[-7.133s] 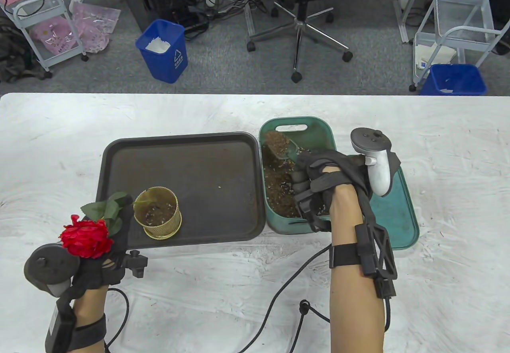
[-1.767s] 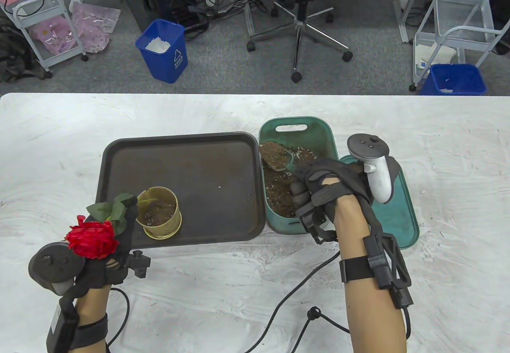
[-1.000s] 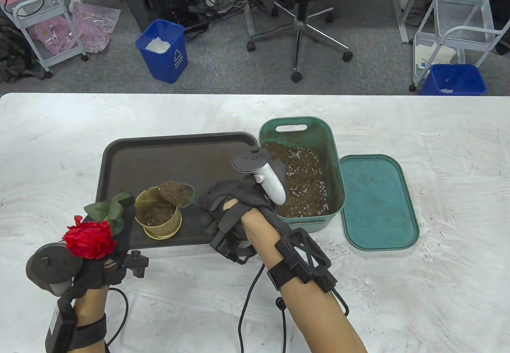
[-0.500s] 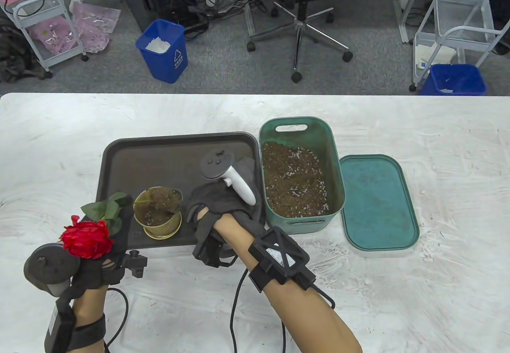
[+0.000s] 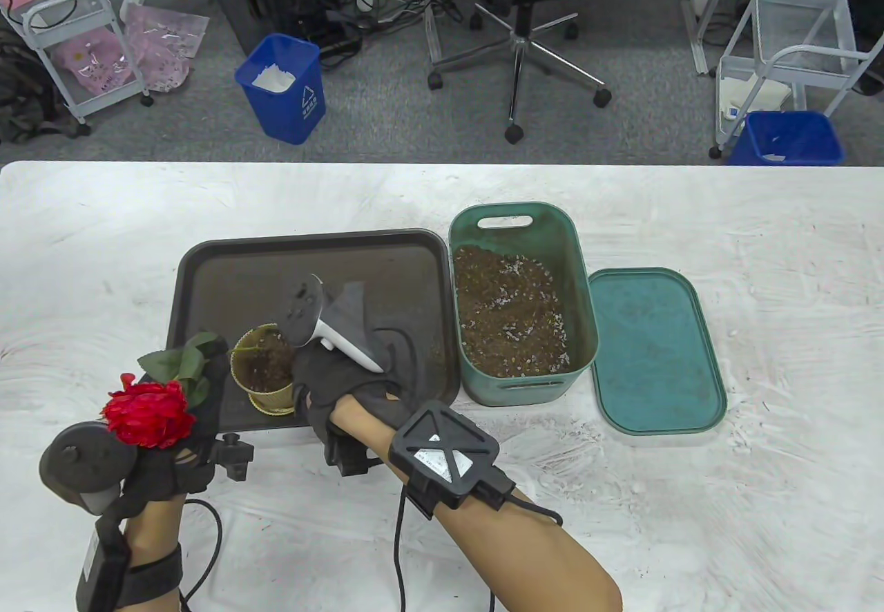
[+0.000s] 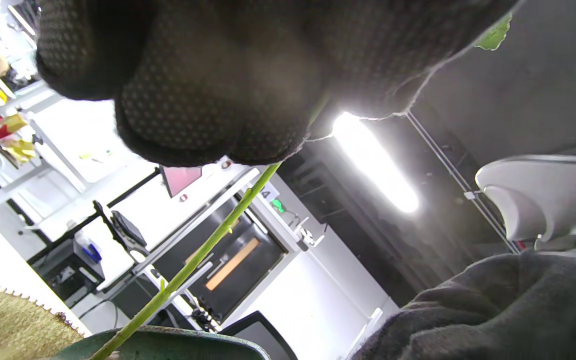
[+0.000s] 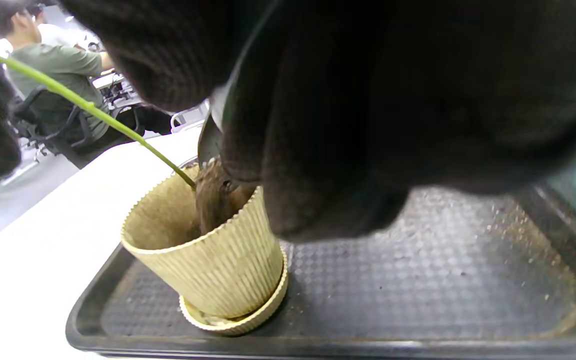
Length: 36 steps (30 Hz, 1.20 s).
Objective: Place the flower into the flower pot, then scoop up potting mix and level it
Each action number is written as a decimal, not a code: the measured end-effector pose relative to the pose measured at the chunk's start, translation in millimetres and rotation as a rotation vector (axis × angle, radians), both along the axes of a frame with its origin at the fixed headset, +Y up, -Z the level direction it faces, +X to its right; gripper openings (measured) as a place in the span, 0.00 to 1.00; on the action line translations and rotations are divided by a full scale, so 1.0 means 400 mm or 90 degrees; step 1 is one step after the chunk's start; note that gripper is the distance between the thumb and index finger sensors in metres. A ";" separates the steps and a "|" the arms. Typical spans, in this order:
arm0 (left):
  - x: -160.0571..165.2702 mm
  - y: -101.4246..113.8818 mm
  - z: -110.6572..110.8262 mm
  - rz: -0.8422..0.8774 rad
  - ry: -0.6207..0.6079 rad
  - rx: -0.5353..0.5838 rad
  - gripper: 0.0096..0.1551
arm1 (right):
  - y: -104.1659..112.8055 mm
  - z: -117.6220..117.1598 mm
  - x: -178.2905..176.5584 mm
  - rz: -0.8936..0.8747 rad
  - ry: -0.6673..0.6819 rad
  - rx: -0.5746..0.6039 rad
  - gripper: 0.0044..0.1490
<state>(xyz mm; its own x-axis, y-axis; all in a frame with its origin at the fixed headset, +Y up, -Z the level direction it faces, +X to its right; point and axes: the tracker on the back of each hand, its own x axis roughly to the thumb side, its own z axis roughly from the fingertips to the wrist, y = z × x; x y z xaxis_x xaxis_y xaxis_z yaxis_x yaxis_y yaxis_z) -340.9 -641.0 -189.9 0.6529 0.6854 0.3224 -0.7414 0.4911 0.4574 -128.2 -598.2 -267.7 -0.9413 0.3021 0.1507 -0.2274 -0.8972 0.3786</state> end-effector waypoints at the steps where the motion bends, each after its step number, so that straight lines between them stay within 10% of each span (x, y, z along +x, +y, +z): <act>1: 0.000 0.000 0.000 0.000 0.000 0.000 0.23 | 0.003 0.004 -0.005 0.015 0.008 0.011 0.34; 15: 0.008 -0.004 -0.002 -0.003 -0.010 -0.001 0.23 | 0.079 0.020 0.062 0.035 -0.012 0.108 0.33; 36: 0.007 -0.006 -0.002 -0.008 -0.003 -0.001 0.23 | 0.174 -0.130 0.589 -0.138 -0.402 0.095 0.33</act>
